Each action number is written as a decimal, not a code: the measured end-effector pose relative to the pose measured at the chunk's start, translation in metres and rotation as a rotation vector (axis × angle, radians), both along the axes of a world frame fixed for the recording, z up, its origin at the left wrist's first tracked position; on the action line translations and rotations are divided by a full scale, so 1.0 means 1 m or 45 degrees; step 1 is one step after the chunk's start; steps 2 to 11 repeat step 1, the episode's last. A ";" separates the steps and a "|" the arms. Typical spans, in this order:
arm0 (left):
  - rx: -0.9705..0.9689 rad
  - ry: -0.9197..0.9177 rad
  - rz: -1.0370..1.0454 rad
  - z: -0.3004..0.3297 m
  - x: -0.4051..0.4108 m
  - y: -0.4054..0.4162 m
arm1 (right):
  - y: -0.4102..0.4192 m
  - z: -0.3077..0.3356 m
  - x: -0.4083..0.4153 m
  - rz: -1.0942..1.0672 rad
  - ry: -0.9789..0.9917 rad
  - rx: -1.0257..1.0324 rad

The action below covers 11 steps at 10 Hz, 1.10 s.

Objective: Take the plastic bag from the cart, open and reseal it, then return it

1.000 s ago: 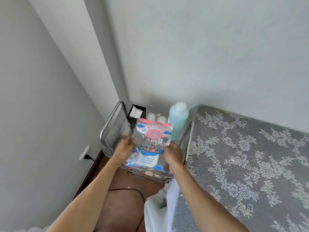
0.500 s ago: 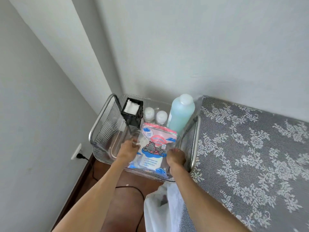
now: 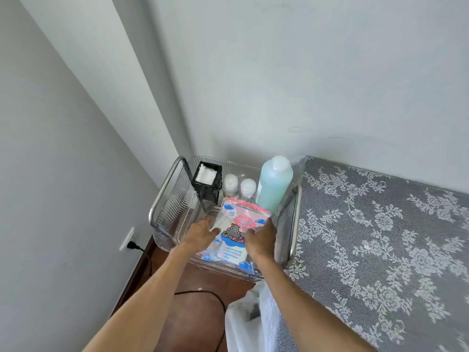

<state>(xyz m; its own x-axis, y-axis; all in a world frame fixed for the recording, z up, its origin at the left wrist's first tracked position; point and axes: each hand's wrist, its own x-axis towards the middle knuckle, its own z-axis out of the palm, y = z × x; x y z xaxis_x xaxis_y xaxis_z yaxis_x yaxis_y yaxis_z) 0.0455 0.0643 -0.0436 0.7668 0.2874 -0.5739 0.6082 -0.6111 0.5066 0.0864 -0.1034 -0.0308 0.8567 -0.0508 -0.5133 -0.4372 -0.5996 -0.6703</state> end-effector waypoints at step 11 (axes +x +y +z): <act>-0.033 -0.085 -0.004 0.030 -0.007 -0.003 | 0.002 0.026 -0.007 0.157 0.054 0.040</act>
